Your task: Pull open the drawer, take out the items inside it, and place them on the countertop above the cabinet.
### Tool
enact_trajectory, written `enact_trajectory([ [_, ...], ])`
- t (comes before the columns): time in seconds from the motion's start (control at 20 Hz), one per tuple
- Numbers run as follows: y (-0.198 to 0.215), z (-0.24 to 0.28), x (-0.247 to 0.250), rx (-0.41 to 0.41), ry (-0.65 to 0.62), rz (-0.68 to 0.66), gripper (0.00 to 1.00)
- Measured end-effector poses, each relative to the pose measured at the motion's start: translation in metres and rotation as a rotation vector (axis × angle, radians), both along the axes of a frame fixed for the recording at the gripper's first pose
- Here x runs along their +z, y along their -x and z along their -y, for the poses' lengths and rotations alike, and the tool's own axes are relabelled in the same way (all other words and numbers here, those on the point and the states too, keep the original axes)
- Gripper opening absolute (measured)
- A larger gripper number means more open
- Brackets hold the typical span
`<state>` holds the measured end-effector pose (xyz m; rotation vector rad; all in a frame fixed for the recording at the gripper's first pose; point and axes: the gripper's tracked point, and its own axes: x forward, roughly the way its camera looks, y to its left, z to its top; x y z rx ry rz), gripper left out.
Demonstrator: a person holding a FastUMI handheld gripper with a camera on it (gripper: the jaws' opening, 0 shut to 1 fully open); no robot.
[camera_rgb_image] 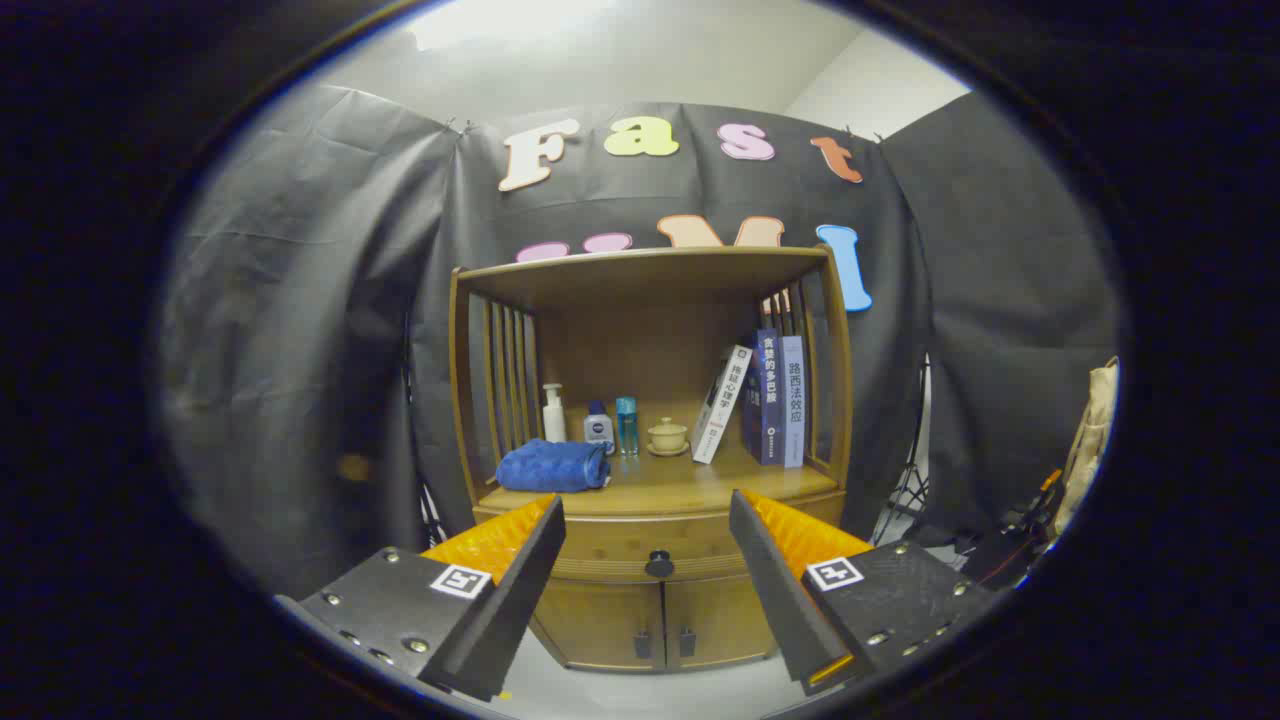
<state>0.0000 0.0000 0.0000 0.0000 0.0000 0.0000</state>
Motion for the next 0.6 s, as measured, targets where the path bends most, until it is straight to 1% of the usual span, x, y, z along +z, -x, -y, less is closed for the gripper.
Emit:
enact_trajectory([
  [0.3,0.0012,0.0079,-0.0030,-0.014,0.004,-0.004,0.99],
  [0.6,0.0014,0.0075,-0.0043,-0.009,0.005,-0.008,0.99],
])
